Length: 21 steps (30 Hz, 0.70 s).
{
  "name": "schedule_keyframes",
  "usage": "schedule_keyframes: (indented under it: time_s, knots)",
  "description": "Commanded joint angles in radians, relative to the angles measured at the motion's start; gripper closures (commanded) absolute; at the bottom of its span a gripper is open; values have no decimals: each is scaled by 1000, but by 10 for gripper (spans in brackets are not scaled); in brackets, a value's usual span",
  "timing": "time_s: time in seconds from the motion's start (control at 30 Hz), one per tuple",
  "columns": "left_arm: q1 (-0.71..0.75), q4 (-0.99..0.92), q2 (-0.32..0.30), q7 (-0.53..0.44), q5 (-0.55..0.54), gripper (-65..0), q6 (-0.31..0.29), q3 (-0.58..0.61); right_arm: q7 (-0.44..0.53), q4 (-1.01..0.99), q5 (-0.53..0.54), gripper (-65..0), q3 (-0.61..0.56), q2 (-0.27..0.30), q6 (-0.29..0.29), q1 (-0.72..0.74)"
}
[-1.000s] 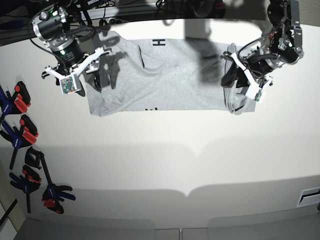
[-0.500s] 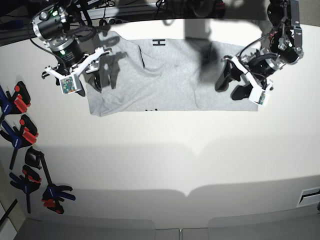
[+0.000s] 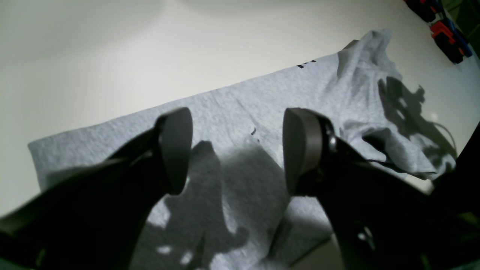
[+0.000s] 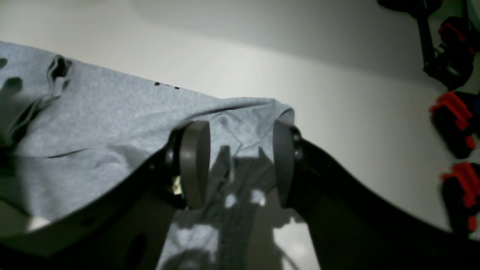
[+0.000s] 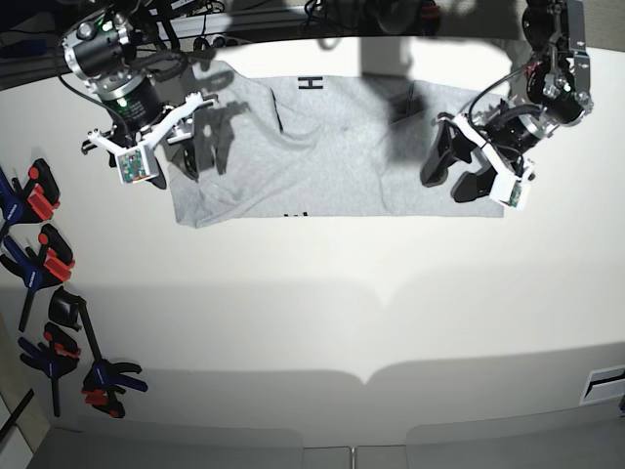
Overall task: Fold the T-shirt properly
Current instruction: 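Grasp the shirt end with the left gripper and lift it, then grasp the other shirt end with the right gripper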
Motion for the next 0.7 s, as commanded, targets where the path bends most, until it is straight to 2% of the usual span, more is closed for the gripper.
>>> schedule_keyframes:
  time_s: [0.0, 0.13, 0.2, 0.3, 0.53, 0.67]
  knots:
    - [-8, 20, -11, -23, -18, -364, -9, -3, 24, 18, 13, -261, 3, 8, 6, 5]
    - [-8, 20, -11, -23, -18, -364, -9, -3, 27, 13, -20, -326, 3, 8, 6, 5]
    - [-8, 20, -11, -23, -18, -364, -8, -3, 71, -5, -50, -357, 4, 8, 6, 4]
    - [-8, 20, -11, -17, -30, -364, -8, -3, 115, -31, -121, -359, 6, 8, -3, 5]
    - [-8, 20, -11, 37, -47, -363, -8, -3, 103, -47, -218, -359, 7, 8, -132, 5]
    - [-8, 20, -11, 36, -47, -364, -8, -3, 112, -111, -236, -357, 7, 8, -141, 5]
